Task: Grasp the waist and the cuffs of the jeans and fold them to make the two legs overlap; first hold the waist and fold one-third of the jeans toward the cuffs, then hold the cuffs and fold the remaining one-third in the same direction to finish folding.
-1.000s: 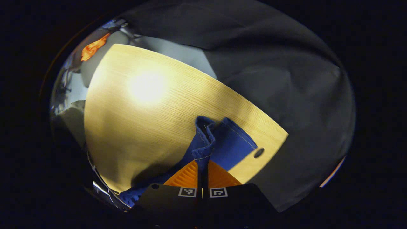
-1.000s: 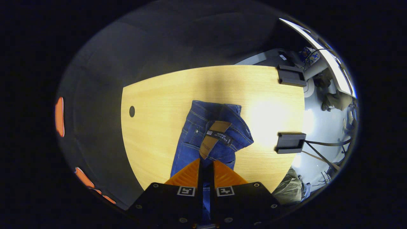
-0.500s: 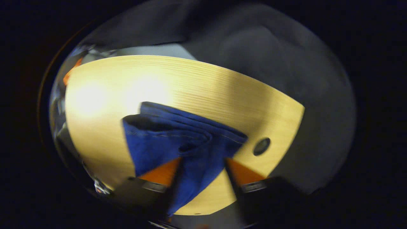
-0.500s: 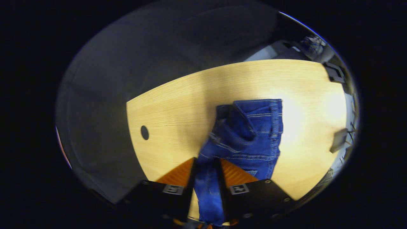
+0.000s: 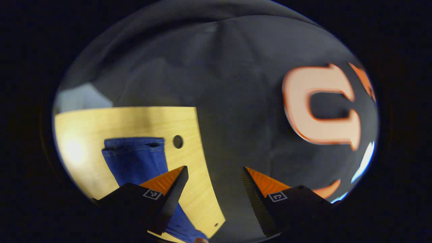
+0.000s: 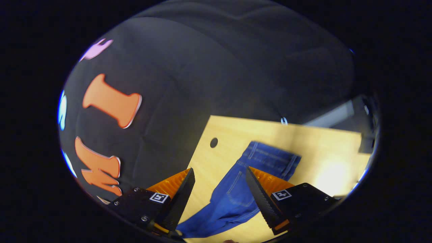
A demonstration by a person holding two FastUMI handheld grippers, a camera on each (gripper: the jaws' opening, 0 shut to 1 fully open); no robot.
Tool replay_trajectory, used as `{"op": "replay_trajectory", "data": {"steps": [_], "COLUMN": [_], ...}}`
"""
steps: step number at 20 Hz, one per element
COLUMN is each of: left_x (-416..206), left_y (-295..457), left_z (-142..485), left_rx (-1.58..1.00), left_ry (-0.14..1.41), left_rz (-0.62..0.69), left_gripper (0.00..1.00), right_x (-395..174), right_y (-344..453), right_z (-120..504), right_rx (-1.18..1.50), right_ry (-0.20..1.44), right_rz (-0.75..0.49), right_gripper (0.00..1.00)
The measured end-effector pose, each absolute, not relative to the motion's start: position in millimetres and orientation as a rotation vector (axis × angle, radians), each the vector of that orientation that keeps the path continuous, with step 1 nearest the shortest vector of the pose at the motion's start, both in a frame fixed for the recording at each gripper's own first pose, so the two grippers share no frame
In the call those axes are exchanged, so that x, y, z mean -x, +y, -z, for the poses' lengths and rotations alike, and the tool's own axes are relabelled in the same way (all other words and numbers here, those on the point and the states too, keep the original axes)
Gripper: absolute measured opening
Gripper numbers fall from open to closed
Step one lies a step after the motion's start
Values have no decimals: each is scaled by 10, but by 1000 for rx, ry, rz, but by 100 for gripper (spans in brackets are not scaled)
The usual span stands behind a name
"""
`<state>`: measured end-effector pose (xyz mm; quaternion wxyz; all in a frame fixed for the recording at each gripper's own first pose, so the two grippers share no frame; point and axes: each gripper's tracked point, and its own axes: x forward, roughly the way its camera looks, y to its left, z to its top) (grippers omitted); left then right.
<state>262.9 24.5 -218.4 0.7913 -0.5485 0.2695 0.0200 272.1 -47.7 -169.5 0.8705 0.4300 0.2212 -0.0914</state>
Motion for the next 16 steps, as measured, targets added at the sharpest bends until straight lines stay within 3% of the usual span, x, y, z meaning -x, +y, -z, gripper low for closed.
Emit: {"op": "replay_trajectory", "data": {"steps": [1, 2, 5, 8, 12, 16], "left_x": [-2370, -2259, -2083, -1996, -2145, -2123], "left_y": [18, -115, -546, -943, -1056, -1219], "left_z": [1862, 1749, 1779, 1998, 2093, 2253], "left_rx": [996, 912, 764, 558, 376, 309], "left_ry": [457, 405, 371, 358, 256, 266], "left_rz": [126, 203, 294, 332, 316, 278], "left_gripper": [98, 98, 97, 98, 97, 97], "right_x": [-2569, -2510, -2581, -2620, -2594, -2653], "right_y": [-525, -545, -486, -449, -505, -907], "right_z": [1530, 1475, 1580, 1978, 2496, 2995], "right_rx": [-741, -637, -477, -354, -594, -877], "right_ry": [386, 344, 319, 431, 537, 629], "right_rz": [163, 145, 125, 97, 49, 126], "right_gripper": [96, 96, 96, 96, 96, 96]}}
